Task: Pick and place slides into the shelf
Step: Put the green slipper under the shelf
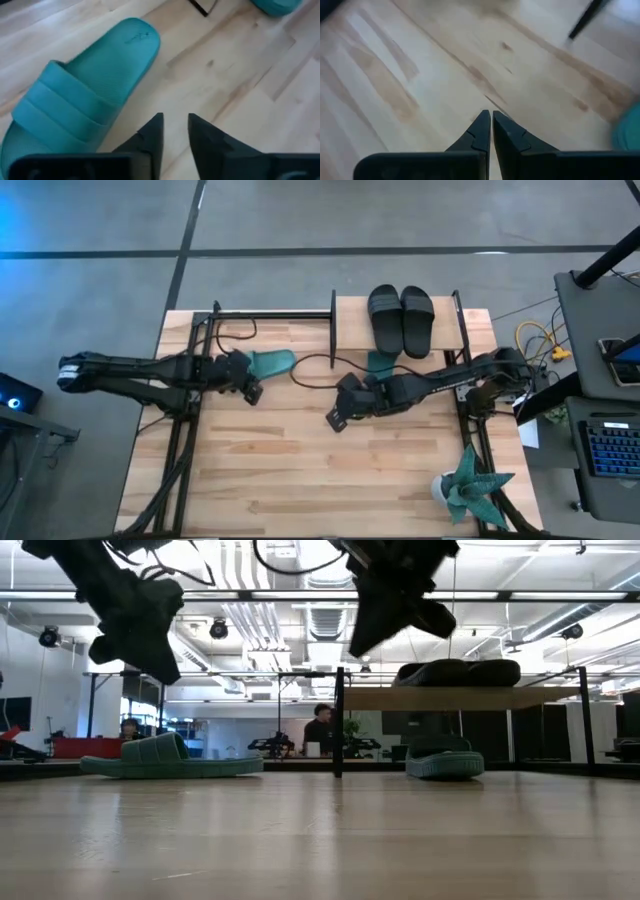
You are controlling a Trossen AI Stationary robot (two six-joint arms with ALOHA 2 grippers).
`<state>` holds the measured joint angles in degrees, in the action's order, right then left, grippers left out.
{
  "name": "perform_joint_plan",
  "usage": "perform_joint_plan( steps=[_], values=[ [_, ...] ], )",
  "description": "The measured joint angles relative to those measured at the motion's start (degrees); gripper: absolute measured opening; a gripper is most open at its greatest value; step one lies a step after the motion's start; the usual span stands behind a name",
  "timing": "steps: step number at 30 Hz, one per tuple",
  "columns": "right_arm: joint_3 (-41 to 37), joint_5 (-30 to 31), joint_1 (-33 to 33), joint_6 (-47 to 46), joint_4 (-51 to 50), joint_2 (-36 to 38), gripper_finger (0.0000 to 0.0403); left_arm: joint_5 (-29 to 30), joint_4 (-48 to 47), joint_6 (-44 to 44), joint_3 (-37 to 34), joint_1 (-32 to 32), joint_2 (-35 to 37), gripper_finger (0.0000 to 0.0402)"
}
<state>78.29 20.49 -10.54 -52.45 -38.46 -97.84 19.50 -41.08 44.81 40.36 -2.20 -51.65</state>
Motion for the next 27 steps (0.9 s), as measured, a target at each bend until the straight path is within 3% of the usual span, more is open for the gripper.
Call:
perform_joint_plan(
  steps=[9,14,17,21,27],
  values=[
    [6.91,0.28,1.39,4.07,-3.36,-0.02,0.0025,2.46,-7.63,16.21,-0.29,-7.9,-1.64,0.0168],
    [9.13,0.99,2.32,6.0,-8.85,-0.04,0.0086,1.88,-12.56,19.41,-0.55,-9.86,-0.7,0.0191],
    [9.3,4.59,2.38,6.03,-10.28,-0.04,0.0131,1.87,-12.49,19.68,-0.55,-9.86,0.09,0.0194],
    [9.22,4.79,3.01,6.2,-10.96,-0.04,0.0181,1.81,-12.24,21.59,-2.34,-9.98,0.24,0.0195],
    [9.11,4.0,5.22,8.5,-11.1,-0.04,0.0218,-2.13,-9.56,26.91,-8.32,-10.07,0.91,0.0195]
  ],
)
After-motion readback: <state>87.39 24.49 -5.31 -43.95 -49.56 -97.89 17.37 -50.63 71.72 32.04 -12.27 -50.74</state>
